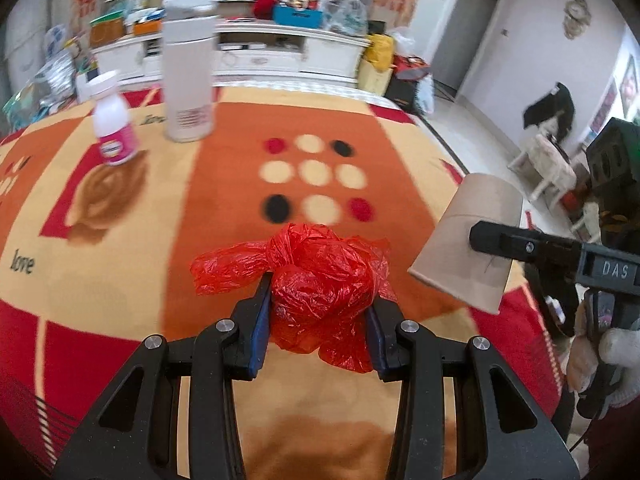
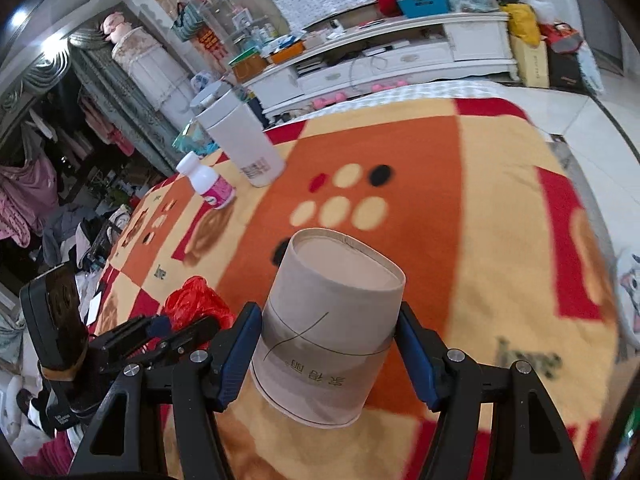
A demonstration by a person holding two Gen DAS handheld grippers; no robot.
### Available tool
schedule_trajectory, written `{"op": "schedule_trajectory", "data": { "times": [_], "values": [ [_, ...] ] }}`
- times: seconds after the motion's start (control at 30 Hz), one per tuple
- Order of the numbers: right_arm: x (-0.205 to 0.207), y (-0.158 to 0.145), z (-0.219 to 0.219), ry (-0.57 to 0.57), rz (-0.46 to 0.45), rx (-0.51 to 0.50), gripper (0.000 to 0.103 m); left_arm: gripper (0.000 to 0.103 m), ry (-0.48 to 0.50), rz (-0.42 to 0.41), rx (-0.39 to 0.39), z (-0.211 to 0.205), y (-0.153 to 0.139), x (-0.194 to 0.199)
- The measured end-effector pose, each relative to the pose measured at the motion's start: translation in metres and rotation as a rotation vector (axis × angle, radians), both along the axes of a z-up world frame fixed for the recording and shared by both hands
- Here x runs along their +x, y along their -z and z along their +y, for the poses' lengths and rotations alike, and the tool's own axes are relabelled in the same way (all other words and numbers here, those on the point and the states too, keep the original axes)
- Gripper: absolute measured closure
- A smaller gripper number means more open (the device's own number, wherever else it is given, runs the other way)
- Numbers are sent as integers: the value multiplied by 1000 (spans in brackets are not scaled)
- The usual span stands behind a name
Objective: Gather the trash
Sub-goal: 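Carry the red bag and paper cup off the bed over the bin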
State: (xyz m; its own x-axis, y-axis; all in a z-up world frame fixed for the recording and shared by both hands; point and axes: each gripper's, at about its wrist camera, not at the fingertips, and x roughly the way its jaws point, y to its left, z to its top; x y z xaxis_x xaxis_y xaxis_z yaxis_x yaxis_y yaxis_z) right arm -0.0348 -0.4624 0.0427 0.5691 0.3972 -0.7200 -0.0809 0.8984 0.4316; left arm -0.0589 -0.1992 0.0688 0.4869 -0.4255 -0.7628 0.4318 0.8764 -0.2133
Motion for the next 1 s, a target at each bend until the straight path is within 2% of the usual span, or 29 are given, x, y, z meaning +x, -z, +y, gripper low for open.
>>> {"op": "schedule_trajectory", "data": {
  "times": [0.37,0.63,0.77,1.0],
  "values": [
    [-70,-4,-82,144,-6,-42,38,65,169,-12,-1,-97,-9,-37],
    [-127,-2,-169,315,1,-47,42,65,310,-9,1,-171,-10,-63],
    [-151,4,-207,389,8,-40,48,65,369,7,-1,-206,-7,-76],
    [-188,14,-256,494,19,-10,49,65,447,53,28,-260,7,-88]
  ]
}}
